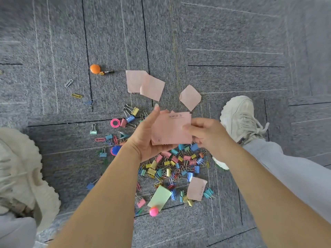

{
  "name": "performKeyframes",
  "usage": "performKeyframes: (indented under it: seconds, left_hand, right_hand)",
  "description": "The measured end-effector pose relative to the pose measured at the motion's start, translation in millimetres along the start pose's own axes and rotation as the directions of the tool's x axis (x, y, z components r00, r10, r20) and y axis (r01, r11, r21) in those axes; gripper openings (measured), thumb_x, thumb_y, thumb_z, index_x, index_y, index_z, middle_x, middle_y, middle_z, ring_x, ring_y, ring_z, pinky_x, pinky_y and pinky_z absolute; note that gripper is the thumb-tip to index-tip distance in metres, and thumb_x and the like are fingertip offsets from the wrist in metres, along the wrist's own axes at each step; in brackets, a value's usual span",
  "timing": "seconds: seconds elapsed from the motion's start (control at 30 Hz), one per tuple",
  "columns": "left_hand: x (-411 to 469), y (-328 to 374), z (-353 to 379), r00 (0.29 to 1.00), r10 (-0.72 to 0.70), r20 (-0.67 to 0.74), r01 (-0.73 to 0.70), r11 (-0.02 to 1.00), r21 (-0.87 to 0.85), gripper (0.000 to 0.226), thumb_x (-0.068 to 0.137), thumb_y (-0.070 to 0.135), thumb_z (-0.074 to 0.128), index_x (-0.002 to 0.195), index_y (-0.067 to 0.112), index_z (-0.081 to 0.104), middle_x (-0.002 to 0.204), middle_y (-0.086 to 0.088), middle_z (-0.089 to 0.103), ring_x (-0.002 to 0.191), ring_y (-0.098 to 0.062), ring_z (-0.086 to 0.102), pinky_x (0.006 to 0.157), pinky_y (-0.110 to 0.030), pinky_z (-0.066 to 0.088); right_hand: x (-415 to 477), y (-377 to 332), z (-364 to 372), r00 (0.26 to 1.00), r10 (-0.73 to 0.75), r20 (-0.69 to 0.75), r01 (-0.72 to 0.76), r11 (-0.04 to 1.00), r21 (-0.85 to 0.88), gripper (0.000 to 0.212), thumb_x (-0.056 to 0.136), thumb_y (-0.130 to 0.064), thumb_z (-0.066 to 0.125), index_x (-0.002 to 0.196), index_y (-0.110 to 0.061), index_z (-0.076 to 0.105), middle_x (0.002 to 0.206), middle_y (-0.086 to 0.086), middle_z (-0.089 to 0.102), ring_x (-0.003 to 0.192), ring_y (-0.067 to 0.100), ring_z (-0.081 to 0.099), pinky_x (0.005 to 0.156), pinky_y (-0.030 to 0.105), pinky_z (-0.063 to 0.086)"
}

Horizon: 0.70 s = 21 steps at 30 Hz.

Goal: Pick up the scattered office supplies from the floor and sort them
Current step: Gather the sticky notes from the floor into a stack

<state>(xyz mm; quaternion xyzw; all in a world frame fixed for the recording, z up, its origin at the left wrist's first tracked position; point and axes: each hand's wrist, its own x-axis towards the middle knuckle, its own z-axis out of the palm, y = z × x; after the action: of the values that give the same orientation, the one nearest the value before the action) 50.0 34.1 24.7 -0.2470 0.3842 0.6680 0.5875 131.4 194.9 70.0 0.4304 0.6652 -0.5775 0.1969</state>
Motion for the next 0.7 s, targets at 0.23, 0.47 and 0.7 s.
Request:
performKeyframes:
  seconds: [0.23,0.47,0.7]
  left_hand:
    - [0,-4,-6,0.999,0.014,0.033,-0.012,0.998,-0.062,0.032,0.08,0.031,0.073,0.11,0.022,0.07,0.101,-0.014,0.071,0.085,-0.033,0.07,0.088,-0.061,0.054]
    - [2,6,-28,0.991,0.135,-0.008,-0.133,0.985,0.109,0.068,0.084,-0.02,0.034,0.126,0.027,0.058,0.13,-0.011,0.059,0.107,-0.036,0.064,0.076,-0.049,0.059]
    - [3,14,-23,0.974,0.224,0.045,-0.226,0.924,0.308,0.077,0.084,-0.023,0.035,0.118,0.04,0.063,0.128,-0.001,0.057,0.109,-0.026,0.062,0.078,-0.039,0.058]
  right_hand:
    - [14,-8,32,0.959,-0.258,-0.114,0.121,0.741,-0.66,0.024,0.085,-0.042,0.073,0.094,-0.019,0.073,0.081,-0.01,0.066,0.073,0.009,0.064,0.063,0.028,0.051]
    - [53,12,7,0.937,-0.156,-0.314,-0.048,0.83,-0.556,0.043,0.092,-0.056,0.053,0.093,-0.015,0.068,0.084,0.001,0.073,0.085,0.022,0.068,0.079,0.037,0.053]
    - [84,30,18,0.975,0.014,-0.222,-0.157,0.752,-0.641,0.052,0.085,-0.044,0.069,0.124,-0.014,0.05,0.111,0.005,0.061,0.099,0.025,0.06,0.079,0.035,0.046]
